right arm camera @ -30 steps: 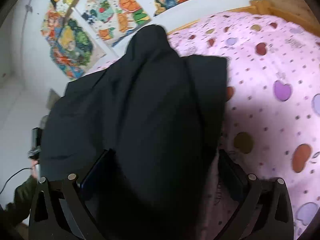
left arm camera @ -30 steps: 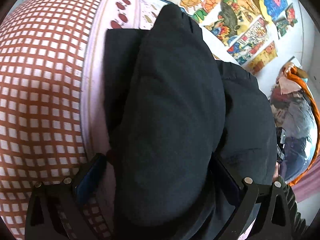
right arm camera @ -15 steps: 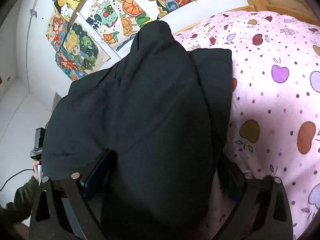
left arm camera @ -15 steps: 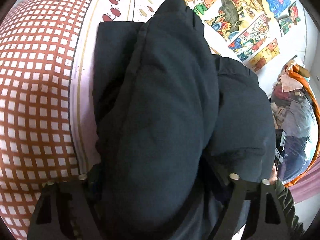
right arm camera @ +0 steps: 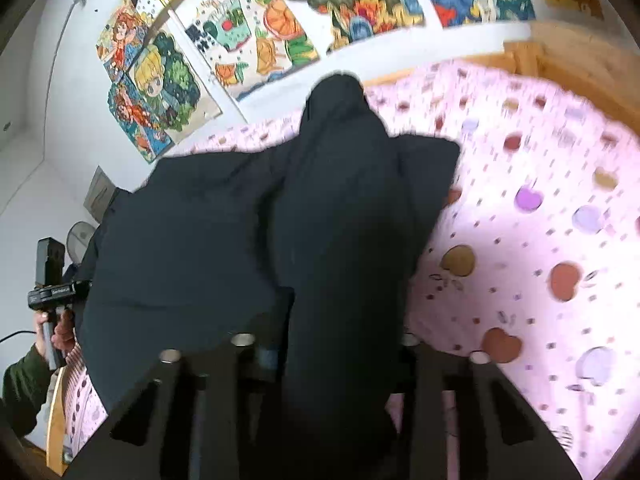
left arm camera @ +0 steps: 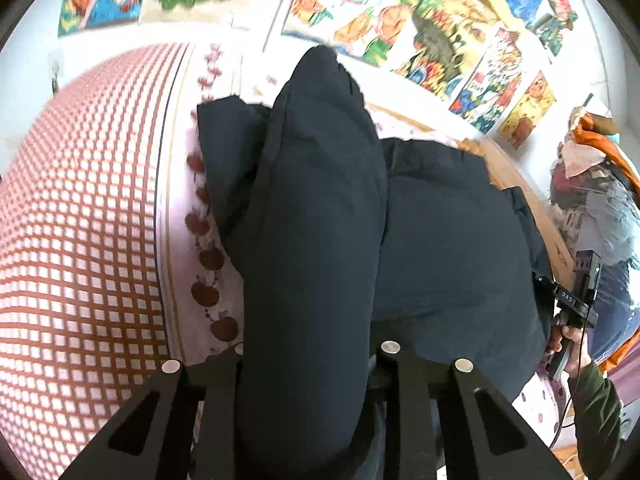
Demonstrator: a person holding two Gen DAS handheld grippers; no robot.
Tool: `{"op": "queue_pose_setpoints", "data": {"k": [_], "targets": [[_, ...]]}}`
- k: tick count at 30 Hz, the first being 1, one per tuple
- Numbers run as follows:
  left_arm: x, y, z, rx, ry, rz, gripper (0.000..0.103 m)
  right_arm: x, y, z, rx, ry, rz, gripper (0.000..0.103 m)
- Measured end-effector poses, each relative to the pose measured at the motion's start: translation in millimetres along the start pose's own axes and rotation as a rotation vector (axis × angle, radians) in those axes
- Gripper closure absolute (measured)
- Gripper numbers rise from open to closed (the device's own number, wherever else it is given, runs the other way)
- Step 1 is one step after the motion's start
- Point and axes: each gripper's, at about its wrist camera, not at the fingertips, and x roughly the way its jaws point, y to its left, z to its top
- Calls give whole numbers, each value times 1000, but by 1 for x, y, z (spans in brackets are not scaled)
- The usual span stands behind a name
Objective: Fold large clothes
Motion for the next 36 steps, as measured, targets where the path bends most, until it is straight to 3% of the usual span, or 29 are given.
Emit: {"op": "queue_pose_setpoints", "data": {"k": [4,8,13,19,27,32,36], "targets": [[-36,-24,3,55,-68,14,80,-25,14,10,-30,-39,-21,88],[-73,-39,-1,118,-128,54,81,-47,37,18,-60,-86,43,92],[-120,-16,-15,113,-215,68,81,-72,76,28,-116,-140,90,93],[-148,6,-14,65,-254,93,81,-81,108,34,-143,-187,132,93],[-131,28,-20,43,-228,138,81,-57,124,25,-153,-165,131,93],[-98,49,-30,26,-151,154,81,-30,118,16,-138,-96,102,93],[-85,55,-37,43,-142,180,80,-12,106,7,-105,-56,72,93]]}}
